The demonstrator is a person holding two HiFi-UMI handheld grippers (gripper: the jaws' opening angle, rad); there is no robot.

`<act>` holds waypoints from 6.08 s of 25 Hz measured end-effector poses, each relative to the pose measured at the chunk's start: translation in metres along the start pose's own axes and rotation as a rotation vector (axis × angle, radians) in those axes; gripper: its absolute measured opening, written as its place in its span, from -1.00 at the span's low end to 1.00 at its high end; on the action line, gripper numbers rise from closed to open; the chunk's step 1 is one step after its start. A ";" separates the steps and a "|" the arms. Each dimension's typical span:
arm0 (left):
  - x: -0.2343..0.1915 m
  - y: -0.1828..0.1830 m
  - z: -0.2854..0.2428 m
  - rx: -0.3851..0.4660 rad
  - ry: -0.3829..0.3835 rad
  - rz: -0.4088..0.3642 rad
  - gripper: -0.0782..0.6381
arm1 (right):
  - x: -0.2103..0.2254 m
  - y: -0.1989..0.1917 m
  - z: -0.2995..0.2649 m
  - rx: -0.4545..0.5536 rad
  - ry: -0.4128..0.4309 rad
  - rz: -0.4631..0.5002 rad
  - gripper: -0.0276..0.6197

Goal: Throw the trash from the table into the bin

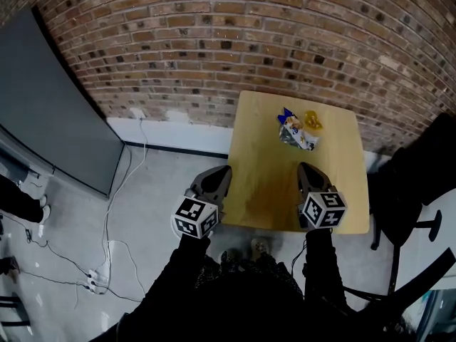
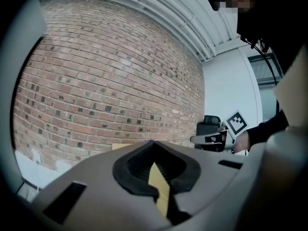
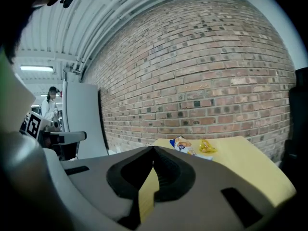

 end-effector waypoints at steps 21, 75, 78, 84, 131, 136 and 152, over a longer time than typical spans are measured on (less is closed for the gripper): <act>0.032 -0.003 -0.086 -0.006 0.101 -0.007 -0.77 | 0.091 0.003 -0.054 -0.013 0.106 0.034 -0.87; -0.009 -0.009 0.010 0.049 0.491 0.020 -0.77 | 0.033 -0.038 -0.156 -0.179 0.288 0.327 -0.89; -0.013 -0.009 0.032 0.065 0.514 0.022 -0.77 | 0.009 -0.038 -0.155 -0.177 0.312 0.338 -0.89; -0.024 -0.016 0.080 0.067 0.530 0.038 -0.77 | -0.045 -0.031 -0.152 -0.165 0.336 0.366 -0.89; -0.144 -0.082 0.263 -0.020 0.476 0.141 -0.77 | -0.340 -0.133 -0.148 -0.306 0.391 0.184 -0.88; -0.150 -0.102 0.251 -0.052 0.467 0.145 -0.77 | -0.347 -0.162 -0.158 -0.345 0.402 0.160 -0.88; -0.170 -0.213 0.221 -0.197 0.384 0.178 -0.77 | -0.327 -0.294 -0.180 -0.519 0.351 0.133 -0.88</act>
Point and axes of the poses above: the fingertips, and each gripper's own axes: z backward along the fingers, x to its right, y out of its top, the point moved 5 cm from there along z, backward along the fingers, and after that the axes turned 2 degrees about z, right-handed, at the moved point
